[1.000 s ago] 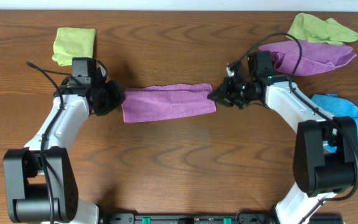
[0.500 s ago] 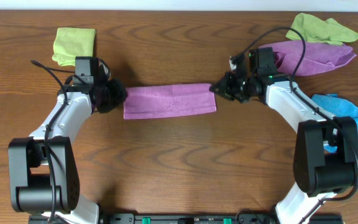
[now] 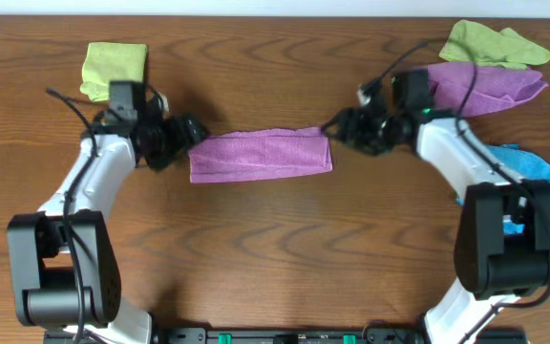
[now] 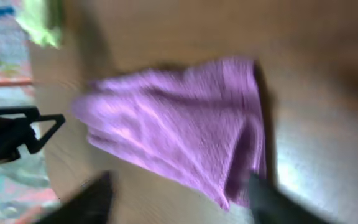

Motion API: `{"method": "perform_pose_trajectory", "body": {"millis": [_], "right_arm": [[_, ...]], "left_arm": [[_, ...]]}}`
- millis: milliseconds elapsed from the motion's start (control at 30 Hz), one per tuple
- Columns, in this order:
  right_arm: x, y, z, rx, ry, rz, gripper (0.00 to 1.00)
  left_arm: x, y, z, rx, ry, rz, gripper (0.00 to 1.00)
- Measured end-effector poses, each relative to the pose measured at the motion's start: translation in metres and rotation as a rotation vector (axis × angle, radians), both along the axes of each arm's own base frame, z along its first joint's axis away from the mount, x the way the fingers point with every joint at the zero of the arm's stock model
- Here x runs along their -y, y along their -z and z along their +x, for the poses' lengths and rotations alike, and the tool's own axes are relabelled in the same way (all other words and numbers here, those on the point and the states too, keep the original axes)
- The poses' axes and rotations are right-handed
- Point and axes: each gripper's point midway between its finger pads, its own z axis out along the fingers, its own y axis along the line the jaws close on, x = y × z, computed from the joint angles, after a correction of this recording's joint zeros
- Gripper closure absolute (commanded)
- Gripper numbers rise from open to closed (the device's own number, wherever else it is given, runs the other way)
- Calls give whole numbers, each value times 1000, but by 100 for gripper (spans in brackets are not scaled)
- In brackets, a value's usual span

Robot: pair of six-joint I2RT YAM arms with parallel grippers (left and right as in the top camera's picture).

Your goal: Fold the cloth

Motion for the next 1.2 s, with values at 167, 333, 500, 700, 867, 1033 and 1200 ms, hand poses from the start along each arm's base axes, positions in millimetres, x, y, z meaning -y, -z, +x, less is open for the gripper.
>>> {"method": "perform_pose_trajectory", "body": {"millis": [167, 333, 500, 700, 867, 1033, 1200], "right_arm": [[10, -50, 40, 168, 6, -19, 99], [-14, -23, 20, 115, -45, -211, 99], [-25, -2, 11, 128, -87, -385, 99], [-13, 27, 12, 77, -78, -455, 99], [-13, 31, 13, 79, -91, -453, 35], [-8, 26, 10, 59, -115, -359, 24], [35, 16, 18, 34, -73, -177, 13]], "left_arm": [[10, -38, 29, 141, 71, 61, 94], [29, -8, 7, 40, 129, 233, 94], [25, 32, 2, -54, 137, 298, 94], [22, 56, -3, -120, 141, 309, 94], [22, 64, -5, -139, 143, 311, 94], [22, 74, -8, -167, 147, 312, 94], [22, 74, -8, -168, 148, 311, 95]]}}
